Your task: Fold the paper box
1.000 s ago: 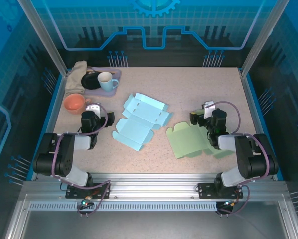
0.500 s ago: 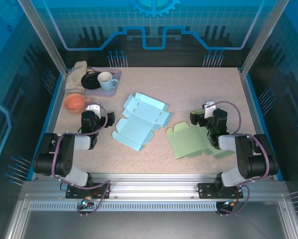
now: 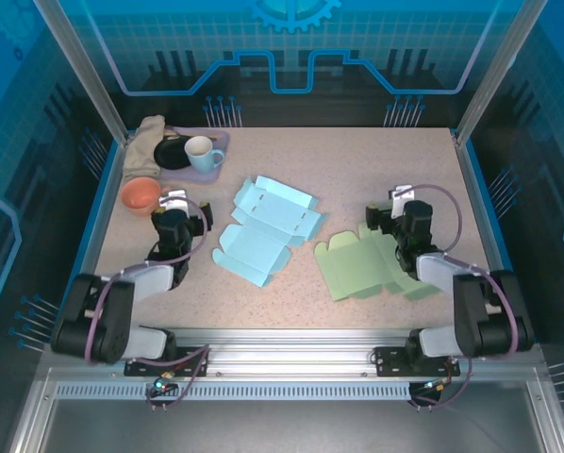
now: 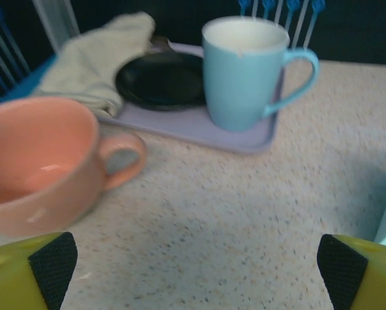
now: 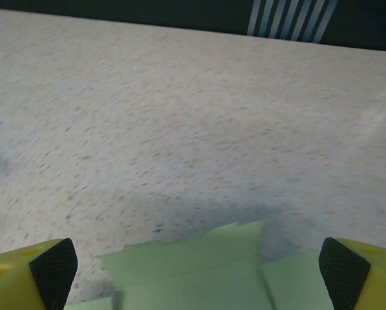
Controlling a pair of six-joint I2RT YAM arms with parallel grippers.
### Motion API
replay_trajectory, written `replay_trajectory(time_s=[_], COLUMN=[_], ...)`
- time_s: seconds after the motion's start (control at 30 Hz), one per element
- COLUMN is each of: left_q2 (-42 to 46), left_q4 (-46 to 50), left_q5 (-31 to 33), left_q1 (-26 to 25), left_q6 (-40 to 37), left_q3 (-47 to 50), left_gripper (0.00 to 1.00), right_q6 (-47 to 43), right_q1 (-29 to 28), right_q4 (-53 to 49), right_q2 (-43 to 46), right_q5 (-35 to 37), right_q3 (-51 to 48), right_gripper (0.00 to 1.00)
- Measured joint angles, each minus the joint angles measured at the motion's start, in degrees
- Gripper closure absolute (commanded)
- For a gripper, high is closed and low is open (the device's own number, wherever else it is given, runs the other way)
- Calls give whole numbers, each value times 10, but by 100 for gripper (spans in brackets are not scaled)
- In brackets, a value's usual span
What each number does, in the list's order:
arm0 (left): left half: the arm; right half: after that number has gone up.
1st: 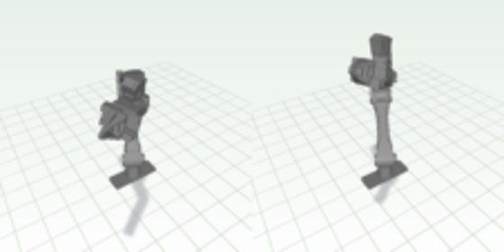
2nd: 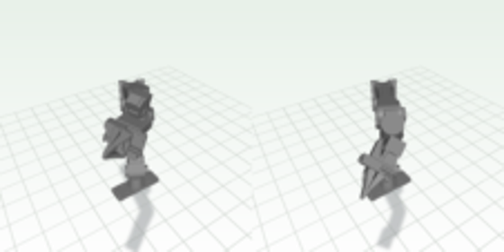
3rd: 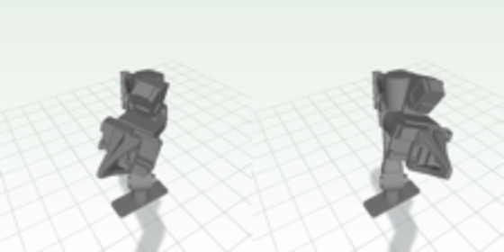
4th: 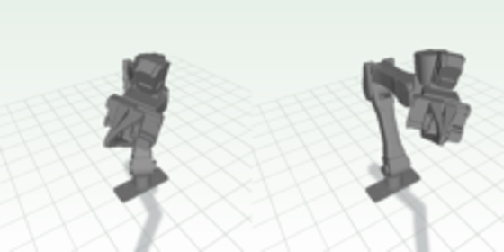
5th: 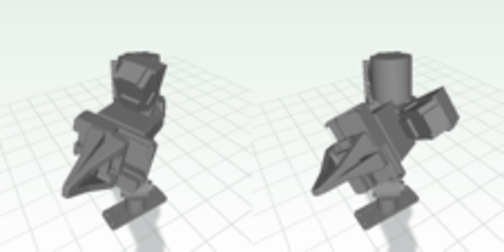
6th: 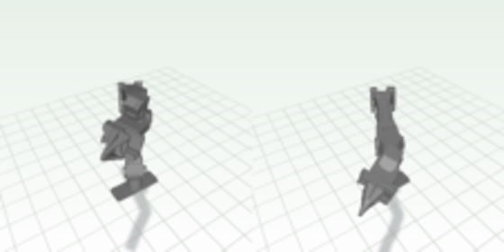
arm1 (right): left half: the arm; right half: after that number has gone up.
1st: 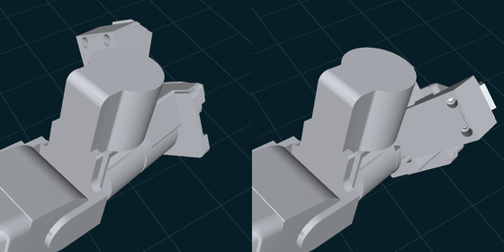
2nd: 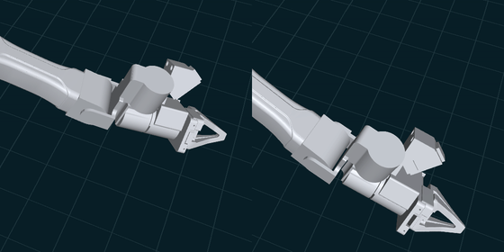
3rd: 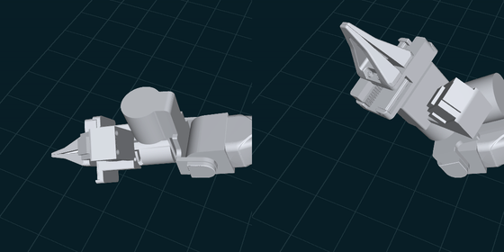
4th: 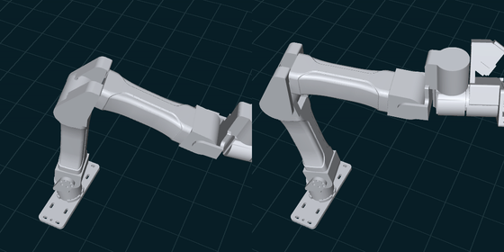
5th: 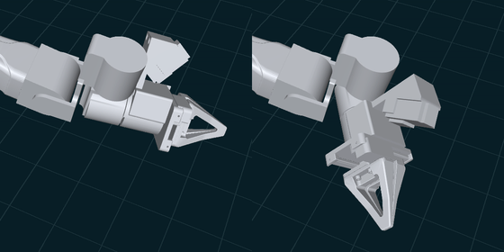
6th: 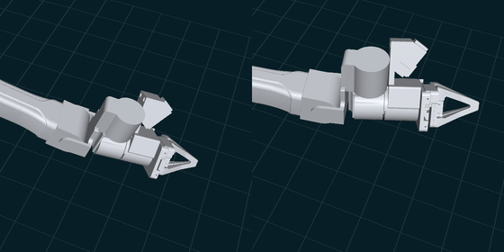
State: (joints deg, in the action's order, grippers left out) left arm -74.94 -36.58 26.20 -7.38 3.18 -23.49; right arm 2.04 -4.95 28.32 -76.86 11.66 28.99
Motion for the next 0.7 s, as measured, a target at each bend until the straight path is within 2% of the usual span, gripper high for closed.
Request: replay_trajectory(time_s=[0.13, 0.2, 0.27, 0.3, 0.4, 0.5, 0.7], left_q2=[116, 185, 241, 269, 306, 274, 131], left_q4=[161, 238, 318, 333, 348, 377, 435], left_q5=[87, 123, 145, 137, 71, 5, -47], left_q1=[-4, -3, -3, -3, -6, -35, -199], left_q6=[127, 237, 344, 372, 408, 415, 367], left_q3=[-49, -64, -69, -60, -30, -35, -148], left_gripper=[1, 1, 1, 1, 1, 1, 1], right_q6=[61, 106, 157, 179, 221, 236, 271], right_q1=[-23, -35, -46, -55, -110, -187, -274], right_q4=[-158, -238, -311, -333, -374, -400, -480], right_q2=[82, 113, 134, 144, 151, 109, 7], right_q5=[97, 136, 165, 175, 189, 198, 221], right_q3=[91, 139, 180, 188, 176, 161, 177], right_gripper=[0, 0, 0, 0, 0, 0, 0])
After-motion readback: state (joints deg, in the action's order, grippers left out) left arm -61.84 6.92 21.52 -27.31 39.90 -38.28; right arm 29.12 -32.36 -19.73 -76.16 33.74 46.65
